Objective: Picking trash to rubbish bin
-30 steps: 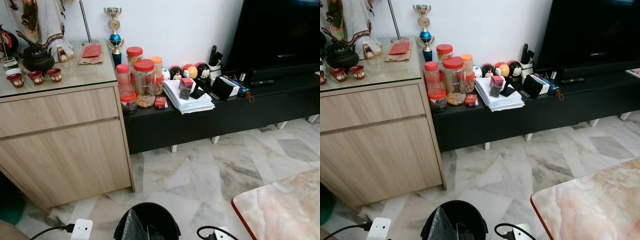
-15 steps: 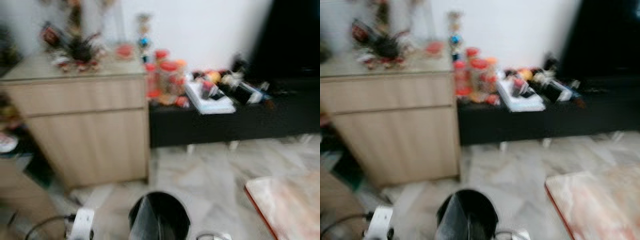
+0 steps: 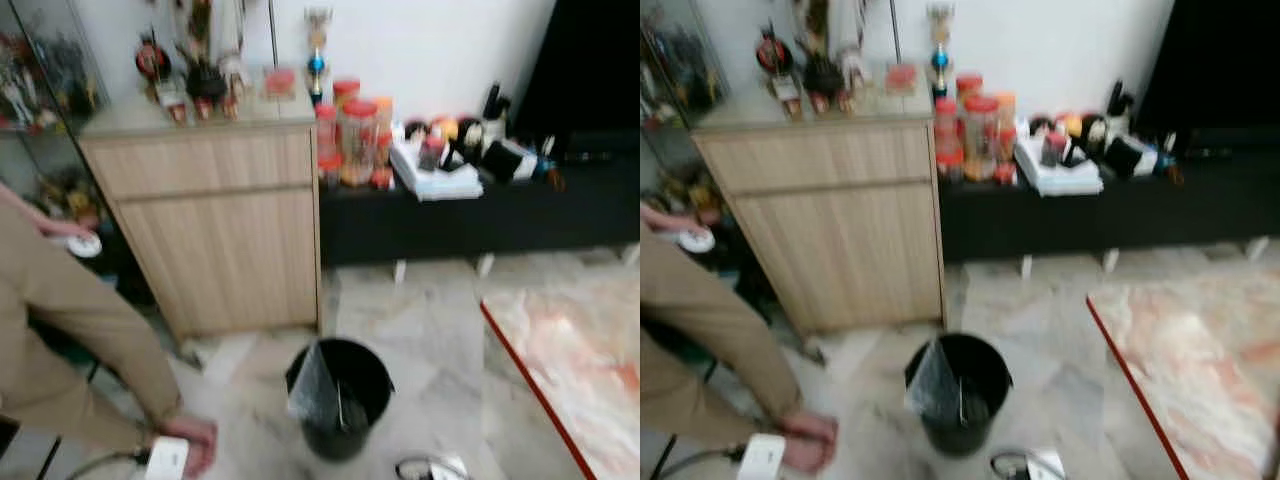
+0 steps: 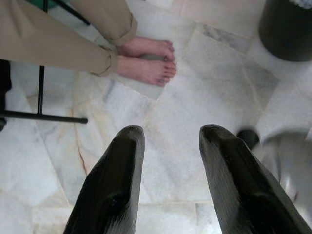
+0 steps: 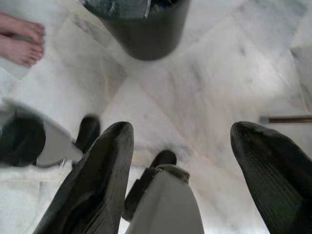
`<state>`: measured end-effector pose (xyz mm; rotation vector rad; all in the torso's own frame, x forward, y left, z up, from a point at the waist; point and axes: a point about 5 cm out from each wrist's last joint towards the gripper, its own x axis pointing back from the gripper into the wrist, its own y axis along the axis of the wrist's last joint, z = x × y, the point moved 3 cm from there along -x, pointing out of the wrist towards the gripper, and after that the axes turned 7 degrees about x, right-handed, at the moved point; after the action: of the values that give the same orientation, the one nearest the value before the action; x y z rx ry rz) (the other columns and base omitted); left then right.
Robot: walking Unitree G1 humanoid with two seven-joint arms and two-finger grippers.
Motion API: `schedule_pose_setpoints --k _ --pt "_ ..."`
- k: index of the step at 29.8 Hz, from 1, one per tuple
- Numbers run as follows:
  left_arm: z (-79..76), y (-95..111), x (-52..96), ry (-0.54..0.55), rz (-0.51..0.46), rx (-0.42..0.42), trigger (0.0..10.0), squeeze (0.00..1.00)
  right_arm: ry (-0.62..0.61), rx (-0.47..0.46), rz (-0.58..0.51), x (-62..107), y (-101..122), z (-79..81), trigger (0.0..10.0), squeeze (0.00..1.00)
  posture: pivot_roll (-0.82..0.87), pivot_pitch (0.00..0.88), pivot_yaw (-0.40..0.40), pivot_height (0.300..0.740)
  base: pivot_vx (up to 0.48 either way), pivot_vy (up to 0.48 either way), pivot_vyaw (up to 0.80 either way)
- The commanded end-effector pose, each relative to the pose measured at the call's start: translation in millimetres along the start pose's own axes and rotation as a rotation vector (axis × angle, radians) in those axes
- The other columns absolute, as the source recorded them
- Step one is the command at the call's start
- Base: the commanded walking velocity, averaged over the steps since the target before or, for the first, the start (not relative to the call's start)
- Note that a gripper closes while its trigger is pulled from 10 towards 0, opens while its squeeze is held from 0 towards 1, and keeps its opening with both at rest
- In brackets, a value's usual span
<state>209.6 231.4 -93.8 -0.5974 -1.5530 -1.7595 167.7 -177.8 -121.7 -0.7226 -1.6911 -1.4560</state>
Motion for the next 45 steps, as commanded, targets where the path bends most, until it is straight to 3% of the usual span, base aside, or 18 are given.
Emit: schedule_pose_setpoints --k 1,19,29,36,42,45 --pt "5.3 4.3 -0.9 0.010 -0.009 0.003 10.0 0.00 0.003 -0.012 -0.025 -1.9 8.2 2.9 10.0 0.00 0.13 0.000 -0.022 0.740 -0.311 0.000 0.00" --pt "6.1 6.4 -1.2 0.013 -0.018 0.009 10.0 0.00 0.001 -0.023 -0.039 -2.4 11.5 3.6 10.0 0.00 0.13 0.012 -0.025 0.740 -0.289 0.000 0.00" --pt "6.4 11.7 -1.7 0.017 -0.044 0.013 10.0 0.00 -0.005 -0.031 -0.057 -2.8 15.6 3.5 10.0 0.00 0.13 0.019 -0.025 0.740 0.000 0.000 0.00" --pt "8.0 25.8 -3.1 0.023 -0.101 0.019 10.0 0.00 -0.007 -0.046 -0.091 -3.7 23.7 3.6 10.0 0.00 0.13 0.017 -0.021 0.740 0.000 0.000 0.00" --pt "9.4 53.8 -3.3 0.039 -0.230 0.024 10.0 0.00 -0.020 -0.022 -0.227 -4.2 55.5 1.9 10.0 0.00 0.13 0.017 -0.021 0.740 0.000 0.000 0.00" --pt "8.7 80.2 -1.9 0.049 -0.341 0.023 10.0 0.00 -0.034 -0.023 -0.311 -3.7 79.2 -0.9 10.0 0.00 0.13 0.017 -0.018 0.740 0.000 0.000 0.00"
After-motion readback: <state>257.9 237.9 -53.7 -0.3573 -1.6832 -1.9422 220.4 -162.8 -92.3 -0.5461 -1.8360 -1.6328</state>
